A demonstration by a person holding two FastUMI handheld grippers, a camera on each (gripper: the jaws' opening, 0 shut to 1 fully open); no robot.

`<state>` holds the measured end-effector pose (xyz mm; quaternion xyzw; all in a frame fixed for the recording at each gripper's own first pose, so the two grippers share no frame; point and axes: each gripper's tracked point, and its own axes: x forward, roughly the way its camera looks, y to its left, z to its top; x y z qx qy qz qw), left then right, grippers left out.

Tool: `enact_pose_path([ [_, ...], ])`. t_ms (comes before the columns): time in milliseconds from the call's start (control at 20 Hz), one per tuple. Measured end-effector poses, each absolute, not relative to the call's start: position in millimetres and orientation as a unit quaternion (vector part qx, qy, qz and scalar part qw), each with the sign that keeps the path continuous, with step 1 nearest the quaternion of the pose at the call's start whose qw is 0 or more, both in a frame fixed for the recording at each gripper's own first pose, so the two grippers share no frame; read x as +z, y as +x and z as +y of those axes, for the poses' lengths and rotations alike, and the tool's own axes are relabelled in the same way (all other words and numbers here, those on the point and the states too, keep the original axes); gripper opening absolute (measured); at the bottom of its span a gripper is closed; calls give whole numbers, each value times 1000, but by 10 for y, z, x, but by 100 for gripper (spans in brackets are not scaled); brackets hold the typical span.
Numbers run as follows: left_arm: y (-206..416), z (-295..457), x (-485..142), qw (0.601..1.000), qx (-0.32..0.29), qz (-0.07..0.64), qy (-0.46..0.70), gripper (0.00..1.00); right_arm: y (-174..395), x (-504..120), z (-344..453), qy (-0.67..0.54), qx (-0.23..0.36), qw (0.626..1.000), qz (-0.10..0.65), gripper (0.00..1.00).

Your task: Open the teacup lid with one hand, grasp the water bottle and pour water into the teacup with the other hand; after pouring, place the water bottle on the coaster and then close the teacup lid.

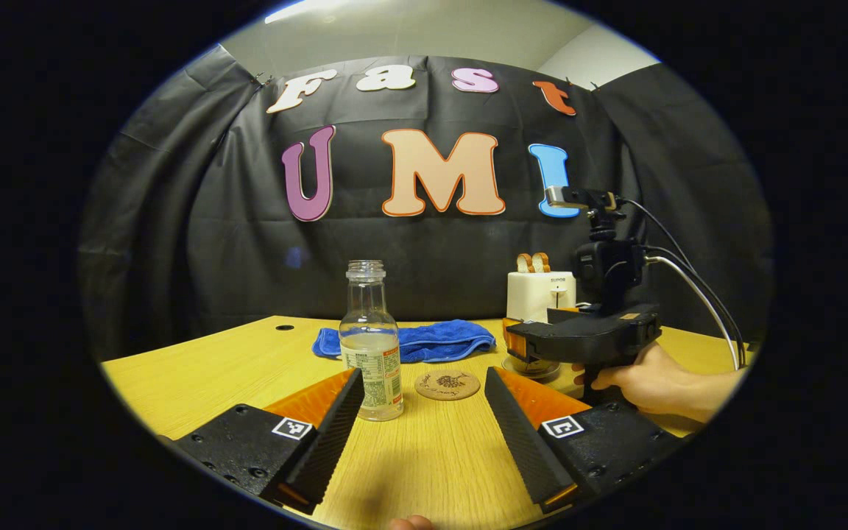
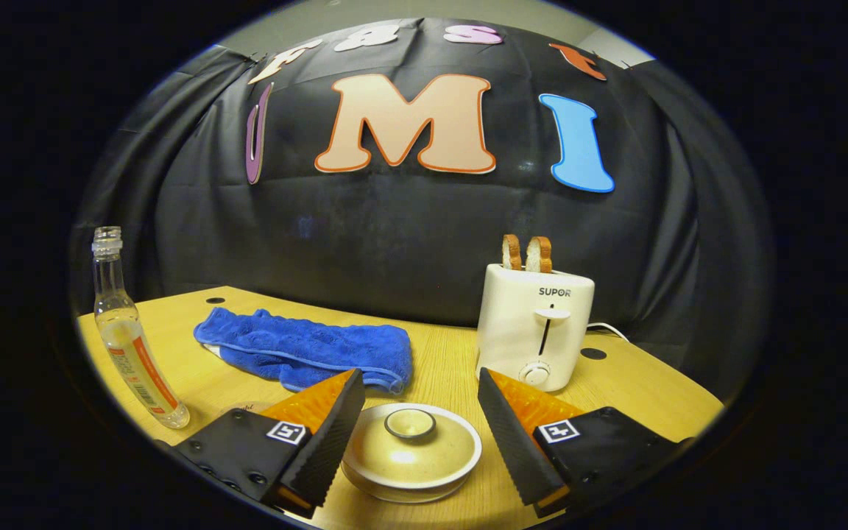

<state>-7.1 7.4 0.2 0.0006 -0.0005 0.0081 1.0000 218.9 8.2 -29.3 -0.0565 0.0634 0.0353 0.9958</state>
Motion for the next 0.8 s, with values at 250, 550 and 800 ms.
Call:
enact_pose_path([
  [250,-65,77,-1,1000,8,-1,1,96,2225,-299,102,-57,44,995,66,80],
  [550,-64,78,-5,1000,8,0,1,96,2291,-366,93,-43,47,995,83,55],
  [800,-71,82,-2,1000,9,0,1,96,2278,-375,145,-51,54,994,84,36],
])
